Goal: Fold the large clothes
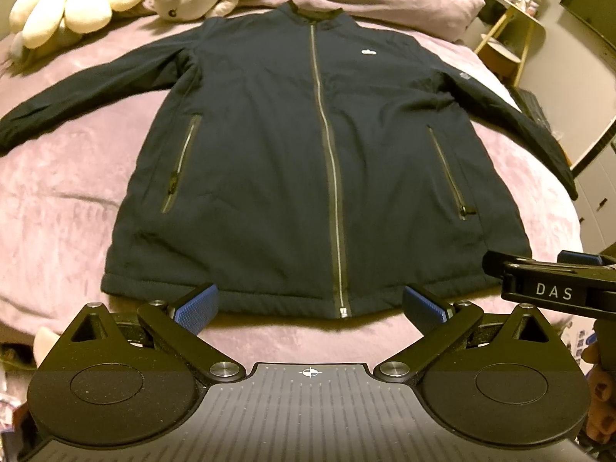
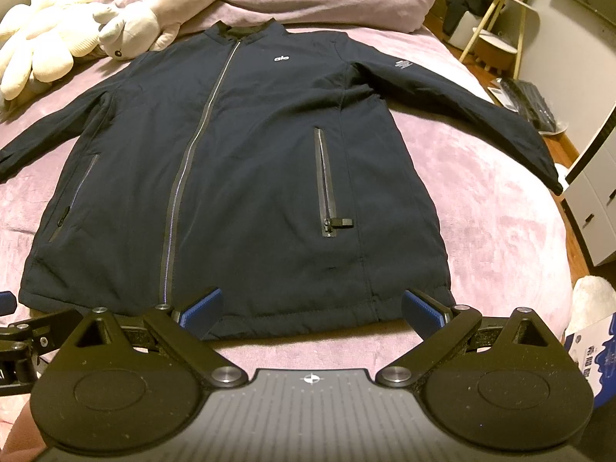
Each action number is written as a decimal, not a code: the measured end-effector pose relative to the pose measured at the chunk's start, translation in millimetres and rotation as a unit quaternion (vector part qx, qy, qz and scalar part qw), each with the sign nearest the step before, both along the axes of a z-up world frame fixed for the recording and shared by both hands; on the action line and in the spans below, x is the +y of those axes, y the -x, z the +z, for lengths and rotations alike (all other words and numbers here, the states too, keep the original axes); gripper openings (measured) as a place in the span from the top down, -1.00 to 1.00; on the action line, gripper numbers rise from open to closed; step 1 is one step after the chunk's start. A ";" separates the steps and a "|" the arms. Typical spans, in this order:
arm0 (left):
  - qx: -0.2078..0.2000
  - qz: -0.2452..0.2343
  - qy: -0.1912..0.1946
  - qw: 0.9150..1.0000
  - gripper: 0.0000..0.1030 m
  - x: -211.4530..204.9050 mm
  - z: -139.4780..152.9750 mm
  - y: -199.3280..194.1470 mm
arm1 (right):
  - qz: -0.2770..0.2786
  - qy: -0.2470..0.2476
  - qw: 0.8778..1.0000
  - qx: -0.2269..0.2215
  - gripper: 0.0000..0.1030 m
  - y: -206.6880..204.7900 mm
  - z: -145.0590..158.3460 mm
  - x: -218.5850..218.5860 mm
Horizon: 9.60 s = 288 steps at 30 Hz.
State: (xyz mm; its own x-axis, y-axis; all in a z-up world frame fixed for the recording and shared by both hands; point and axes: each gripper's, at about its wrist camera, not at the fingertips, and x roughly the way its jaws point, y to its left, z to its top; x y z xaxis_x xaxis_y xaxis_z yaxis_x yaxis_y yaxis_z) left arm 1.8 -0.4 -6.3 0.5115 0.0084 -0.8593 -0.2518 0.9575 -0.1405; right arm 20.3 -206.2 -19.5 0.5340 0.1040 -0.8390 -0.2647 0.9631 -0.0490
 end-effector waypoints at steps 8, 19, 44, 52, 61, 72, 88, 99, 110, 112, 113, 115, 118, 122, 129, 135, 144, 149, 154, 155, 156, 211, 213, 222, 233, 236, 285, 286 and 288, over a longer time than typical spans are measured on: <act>0.002 0.000 0.003 1.000 -1.00 -0.3 -1.1 0.3 | -0.002 0.000 1.000 0.001 -0.93 1.0 -0.7 -0.4; 0.005 0.003 0.009 1.000 -1.00 0.6 -1.8 0.6 | -0.002 0.000 1.000 0.002 -0.93 1.3 -1.6 -1.1; 0.020 0.003 0.022 1.000 -1.00 7.2 -12.5 -6.8 | 0.003 -0.051 0.999 0.021 -0.93 -9.9 -7.9 -9.9; -0.025 0.034 0.045 0.998 -1.00 38.1 -24.2 -31.4 | -0.060 -0.287 0.952 -0.091 -0.93 -57.9 -11.3 -88.9; -0.033 0.097 0.100 0.990 -1.00 84.7 -56.2 -94.1 | -0.338 -0.440 0.827 -0.090 -0.82 -187.7 -68.4 -244.9; -0.030 0.141 0.122 0.982 -1.00 106.7 -85.6 -153.7 | -0.519 -0.548 0.649 -0.091 0.39 -276.8 -173.8 -325.2; -0.107 0.105 0.115 0.982 -1.00 119.3 -55.7 -167.7 | -0.047 -0.309 0.911 -0.268 0.79 -302.4 11.7 -122.5; -0.156 0.064 0.214 0.962 -1.00 120.1 -45.2 -202.8 | 0.067 -0.309 0.945 -0.083 -0.14 -266.8 -67.8 -38.2; -0.068 0.097 0.322 0.939 -0.55 122.0 -136.2 -296.5 | -0.038 -0.328 0.943 -0.031 0.12 -219.1 -108.6 -90.3; -0.051 0.101 0.339 0.934 -0.43 121.6 -148.8 -308.3 | -0.040 -0.330 0.943 -0.030 0.13 -218.8 -112.9 -94.5; -0.052 0.108 0.338 0.934 -0.43 121.7 -150.7 -310.7 | -0.041 -0.331 0.942 -0.028 0.12 -219.9 -114.1 -95.6; -0.060 0.109 0.336 0.933 -0.21 123.2 -150.2 -312.7 | -0.041 -0.337 0.940 -0.024 0.13 -219.7 -114.4 -99.7; -0.044 0.118 0.340 0.932 0.33 129.7 -156.2 -318.4 | -0.040 -0.338 0.940 -0.020 0.13 -223.3 -115.1 -95.9; -0.066 0.120 0.364 0.921 0.83 138.1 -147.2 -317.3 | -0.036 -0.333 0.942 -0.020 0.12 -229.4 -111.8 -88.5; -0.176 0.126 0.230 0.949 0.82 190.4 -73.2 -305.6 | -0.028 -0.318 0.947 -0.034 0.12 -258.1 -91.2 -73.0; -0.163 0.165 0.134 0.963 0.64 230.7 -81.1 -307.6 | -0.024 -0.327 0.944 -0.027 0.11 -294.8 -90.3 -45.6; -0.107 0.168 0.181 0.963 -0.07 253.5 -139.1 -303.7 | -0.072 -0.387 0.919 0.021 0.11 -350.8 -117.2 -27.5; -0.107 0.154 0.179 0.966 0.35 249.8 -139.2 -312.7 | -0.108 -0.396 0.912 0.020 0.11 -376.8 -126.5 -25.8; -0.147 0.141 0.144 0.969 0.76 247.1 -110.4 -331.3 | -0.138 -0.415 0.899 0.015 0.13 -396.7 -131.9 -29.6; -0.163 0.139 0.131 0.968 0.77 247.2 -101.9 -335.4 | -0.142 -0.420 0.896 0.009 0.14 -399.3 -131.3 -30.7; -0.182 0.135 0.101 0.969 0.77 245.8 -90.5 -341.1 | -0.149 -0.423 0.894 0.003 0.14 -403.0 -130.4 -32.6; -0.117 0.060 -0.069 0.989 -0.24 147.7 -142.6 -391.3 | 0.066 -0.013 0.988 -0.137 1.00 -424.4 -139.7 62.3; -0.117 0.062 -0.080 0.988 -0.25 147.9 -145.2 -396.2 | 0.062 -0.014 0.989 -0.130 1.00 -430.3 -139.7 65.3; -0.118 0.033 -0.095 0.988 -0.33 149.0 -148.2 -398.8 | 0.097 0.035 0.984 -0.148 1.00 -422.5 -144.6 77.6; -0.142 0.074 -0.032 0.987 -0.77 183.0 -106.0 -295.8 | 0.057 -0.166 0.983 -0.048 0.24 -309.8 -103.2 21.2; -0.152 0.128 0.005 0.980 -0.79 221.4 -99.0 -235.1 | 0.044 -0.202 0.978 -0.015 0.15 -267.3 -111.0 2.2; -0.286 0.040 0.236 0.928 -0.43 214.4 -29.9 -246.5 | -0.039 -0.264 0.964 -0.001 -0.03 -229.6 -79.3 -32.2; -0.264 0.030 0.230 0.936 -0.43 198.2 -39.6 -251.0 | -0.044 -0.270 0.962 0.005 -0.03 -231.4 -82.2 -35.7; -0.222 0.027 0.227 0.948 -0.43 177.7 -63.2 -251.8 | -0.050 -0.280 0.959 0.017 -0.03 -236.7 -89.0 -39.8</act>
State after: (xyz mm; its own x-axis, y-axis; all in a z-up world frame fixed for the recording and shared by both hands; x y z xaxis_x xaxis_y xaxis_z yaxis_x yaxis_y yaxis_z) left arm 253.6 177.3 -69.5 0.8328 -0.2734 -0.4814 -0.1189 0.7609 -0.6379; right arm 257.0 -246.0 -108.5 0.5372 0.4936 -0.6840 -0.1626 0.8563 0.4902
